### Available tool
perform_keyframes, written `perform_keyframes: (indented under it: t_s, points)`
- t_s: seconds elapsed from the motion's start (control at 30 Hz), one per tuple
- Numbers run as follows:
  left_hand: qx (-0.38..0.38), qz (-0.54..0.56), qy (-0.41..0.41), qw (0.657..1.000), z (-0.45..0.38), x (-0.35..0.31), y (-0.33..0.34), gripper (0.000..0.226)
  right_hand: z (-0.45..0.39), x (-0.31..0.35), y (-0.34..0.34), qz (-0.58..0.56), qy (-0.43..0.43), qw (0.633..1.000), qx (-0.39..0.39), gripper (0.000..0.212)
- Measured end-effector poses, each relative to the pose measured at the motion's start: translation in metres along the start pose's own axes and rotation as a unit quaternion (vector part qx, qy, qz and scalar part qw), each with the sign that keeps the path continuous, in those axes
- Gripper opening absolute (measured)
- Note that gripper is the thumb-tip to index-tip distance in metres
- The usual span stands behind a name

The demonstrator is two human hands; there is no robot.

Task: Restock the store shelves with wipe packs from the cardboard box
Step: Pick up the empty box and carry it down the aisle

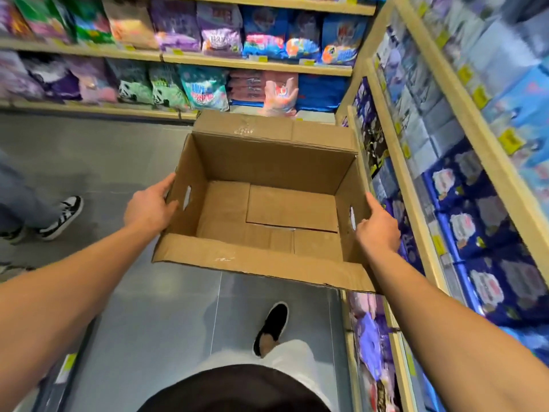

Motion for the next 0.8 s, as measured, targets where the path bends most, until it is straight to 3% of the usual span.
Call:
perform_keyframes:
  t_s: [0.37,0.8]
  points:
    - [-0.012,0.018,-0.06,0.998,-0.155,-0.064,0.042,0.06,-0.183,0.106,0.055,0.02,-0.043,0.999,0.026,0.066]
    - [0.022,0.024,-0.04,0.999,-0.406,-0.118,0.111,0.063,-0.366,0.243,0.152,0.043,-0.043,0.998,0.027,0.067]
Point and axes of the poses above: each hand's wrist, its own z-axis away from the middle knuckle, its own y-axis out of the palm, x = y × z, the point moved 6 cm from there along -z, towards the middle knuckle, and after that the axes turned 13 degrees about -x, right-handed, at the moved point
